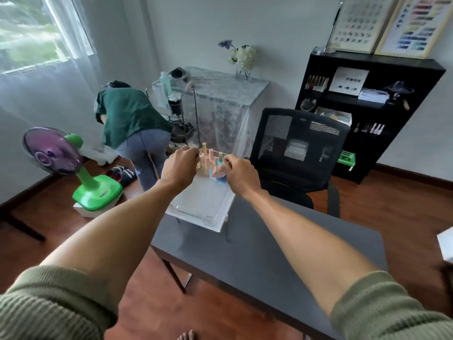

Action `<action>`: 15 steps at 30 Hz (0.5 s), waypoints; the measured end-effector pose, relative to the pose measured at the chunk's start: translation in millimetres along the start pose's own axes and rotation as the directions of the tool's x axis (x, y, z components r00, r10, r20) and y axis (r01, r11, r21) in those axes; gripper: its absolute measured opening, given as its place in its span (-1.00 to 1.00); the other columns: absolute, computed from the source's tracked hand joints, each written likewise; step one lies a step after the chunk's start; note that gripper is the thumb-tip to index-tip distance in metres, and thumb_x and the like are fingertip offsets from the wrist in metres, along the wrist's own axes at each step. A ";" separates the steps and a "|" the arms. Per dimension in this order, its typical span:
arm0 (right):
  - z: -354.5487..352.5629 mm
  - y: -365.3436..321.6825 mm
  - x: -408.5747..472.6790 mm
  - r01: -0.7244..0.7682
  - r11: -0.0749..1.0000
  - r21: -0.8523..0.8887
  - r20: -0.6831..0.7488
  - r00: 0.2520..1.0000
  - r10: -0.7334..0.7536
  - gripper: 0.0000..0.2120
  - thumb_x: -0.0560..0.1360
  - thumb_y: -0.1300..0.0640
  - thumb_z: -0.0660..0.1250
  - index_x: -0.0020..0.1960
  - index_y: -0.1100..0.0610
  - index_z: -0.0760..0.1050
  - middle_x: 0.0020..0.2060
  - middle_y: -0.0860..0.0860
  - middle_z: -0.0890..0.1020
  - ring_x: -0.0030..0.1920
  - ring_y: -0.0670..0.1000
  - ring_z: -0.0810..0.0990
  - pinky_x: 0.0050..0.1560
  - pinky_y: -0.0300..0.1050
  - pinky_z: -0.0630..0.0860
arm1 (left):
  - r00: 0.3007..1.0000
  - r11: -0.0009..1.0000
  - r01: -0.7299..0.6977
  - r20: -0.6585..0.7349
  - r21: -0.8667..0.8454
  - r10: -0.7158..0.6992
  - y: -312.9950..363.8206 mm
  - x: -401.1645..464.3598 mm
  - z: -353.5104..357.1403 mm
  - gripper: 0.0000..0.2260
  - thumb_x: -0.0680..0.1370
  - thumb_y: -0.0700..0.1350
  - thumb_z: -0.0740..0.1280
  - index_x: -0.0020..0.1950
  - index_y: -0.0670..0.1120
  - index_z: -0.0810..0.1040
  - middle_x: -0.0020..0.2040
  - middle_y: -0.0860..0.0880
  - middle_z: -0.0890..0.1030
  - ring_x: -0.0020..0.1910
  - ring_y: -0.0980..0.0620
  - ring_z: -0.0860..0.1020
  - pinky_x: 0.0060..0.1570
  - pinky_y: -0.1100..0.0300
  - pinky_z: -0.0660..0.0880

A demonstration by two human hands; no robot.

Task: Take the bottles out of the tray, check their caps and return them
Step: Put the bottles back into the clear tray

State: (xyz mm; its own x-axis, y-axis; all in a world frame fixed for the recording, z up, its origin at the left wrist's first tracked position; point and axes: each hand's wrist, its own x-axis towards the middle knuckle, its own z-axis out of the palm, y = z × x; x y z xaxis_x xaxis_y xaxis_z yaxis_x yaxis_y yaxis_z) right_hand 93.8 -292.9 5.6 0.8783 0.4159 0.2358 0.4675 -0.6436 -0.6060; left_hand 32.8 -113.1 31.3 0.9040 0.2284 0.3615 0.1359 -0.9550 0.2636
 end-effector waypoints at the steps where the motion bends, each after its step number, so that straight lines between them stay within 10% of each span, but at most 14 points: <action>1: 8.4 -4.7 4.0 -0.002 1.000 -0.007 0.004 1.000 0.002 -0.75 0.68 0.08 0.13 -0.11 0.10 0.46 -0.15 0.04 0.65 -0.15 0.15 0.59 -0.20 0.07 0.49 | 1.000 1.000 -0.003 0.016 0.000 0.003 -9.9 3.7 1.8 -0.85 0.65 -0.13 0.23 0.00 -0.17 0.55 0.01 -0.14 0.58 -0.06 -0.26 0.55 -0.12 -0.13 0.53; 15: 93.1 -33.9 54.6 -0.060 0.984 -0.168 0.037 0.997 0.067 -0.76 0.74 0.06 0.13 0.17 0.13 0.53 0.02 0.15 0.68 0.04 0.25 0.63 -0.07 0.11 0.52 | 0.961 0.981 -0.147 0.218 -0.124 0.171 -96.9 59.4 52.7 -0.86 0.64 -0.11 0.26 0.07 -0.13 0.58 0.03 -0.11 0.60 -0.02 -0.22 0.59 -0.07 -0.12 0.54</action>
State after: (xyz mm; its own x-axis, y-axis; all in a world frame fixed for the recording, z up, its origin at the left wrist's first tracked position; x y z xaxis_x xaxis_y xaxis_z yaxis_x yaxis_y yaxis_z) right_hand 116.6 -188.5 -31.6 0.9033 0.3955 0.1661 0.4243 -0.7661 -0.4828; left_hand 94.7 -17.0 -19.9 0.9802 0.0149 0.1976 -0.0494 -0.9472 0.3167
